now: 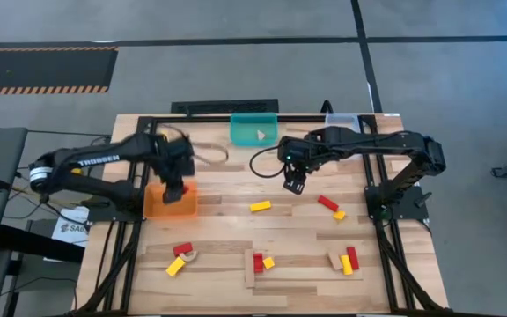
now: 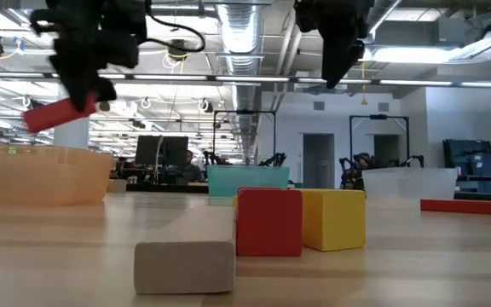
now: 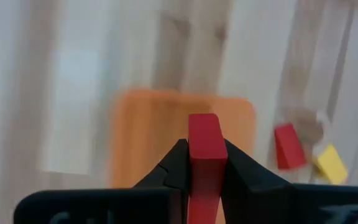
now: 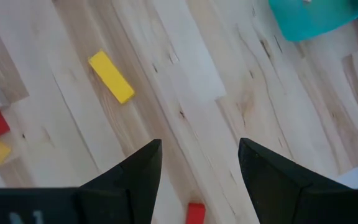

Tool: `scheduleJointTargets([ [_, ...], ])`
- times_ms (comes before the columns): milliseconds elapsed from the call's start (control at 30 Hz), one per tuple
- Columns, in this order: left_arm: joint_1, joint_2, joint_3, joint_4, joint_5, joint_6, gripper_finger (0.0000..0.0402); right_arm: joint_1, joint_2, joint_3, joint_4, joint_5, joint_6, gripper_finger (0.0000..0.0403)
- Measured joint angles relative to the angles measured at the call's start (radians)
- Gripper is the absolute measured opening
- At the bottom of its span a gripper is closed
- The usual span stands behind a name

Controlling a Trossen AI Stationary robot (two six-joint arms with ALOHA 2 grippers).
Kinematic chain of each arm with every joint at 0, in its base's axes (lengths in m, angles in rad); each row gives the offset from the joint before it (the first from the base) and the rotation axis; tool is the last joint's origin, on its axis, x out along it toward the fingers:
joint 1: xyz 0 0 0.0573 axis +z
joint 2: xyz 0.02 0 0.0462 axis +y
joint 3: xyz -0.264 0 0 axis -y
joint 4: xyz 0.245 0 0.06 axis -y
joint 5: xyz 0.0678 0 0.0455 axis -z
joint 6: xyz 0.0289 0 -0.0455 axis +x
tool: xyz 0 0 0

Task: Sort & place blocks by color
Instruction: Put the red block into the transparent orange bin, then put the yellow block into the transparent white bin

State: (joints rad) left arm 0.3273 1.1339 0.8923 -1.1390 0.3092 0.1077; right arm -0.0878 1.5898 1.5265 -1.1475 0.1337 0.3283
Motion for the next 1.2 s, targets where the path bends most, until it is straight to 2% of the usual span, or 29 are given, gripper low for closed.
scheduleJointTargets([
  [67, -0.073, -0.001, -0.033, 0.010, -0.027, -0.020, 0.0034, -0.001, 0.000, 0.000, 0.007, 0.000, -0.004, 0.0233],
  [233, -0.209, 0.018, -0.063, 0.036, -0.189, -0.089, 0.0035, 0.000, 0.000, 0.000, 0.017, 0.000, -0.016, 0.0233],
  [400, -0.280, 0.066, -0.064, 0.023, -0.203, -0.102, 0.0037, 0.000, 0.000, 0.000, 0.047, 0.000, -0.016, 0.0233],
  [600, -0.310, 0.126, -0.064, 0.023, -0.209, -0.122, 0.0052, 0.000, 0.000, 0.000, 0.042, -0.003, -0.019, 0.0233],
  [967, -0.278, 0.081, -0.064, -0.002, -0.220, -0.112, 0.0162, 0.028, 0.000, -0.003, -0.084, -0.005, 0.040, 0.0233],
  [1133, -0.222, 0.008, -0.043, 0.016, -0.194, -0.118, 0.0221, 0.078, -0.016, -0.087, -0.150, -0.012, 0.123, 0.0233],
  [1200, -0.191, -0.042, -0.039, 0.073, -0.180, -0.129, 0.0240, 0.097, -0.037, -0.145, -0.162, -0.058, 0.179, 0.0233],
])
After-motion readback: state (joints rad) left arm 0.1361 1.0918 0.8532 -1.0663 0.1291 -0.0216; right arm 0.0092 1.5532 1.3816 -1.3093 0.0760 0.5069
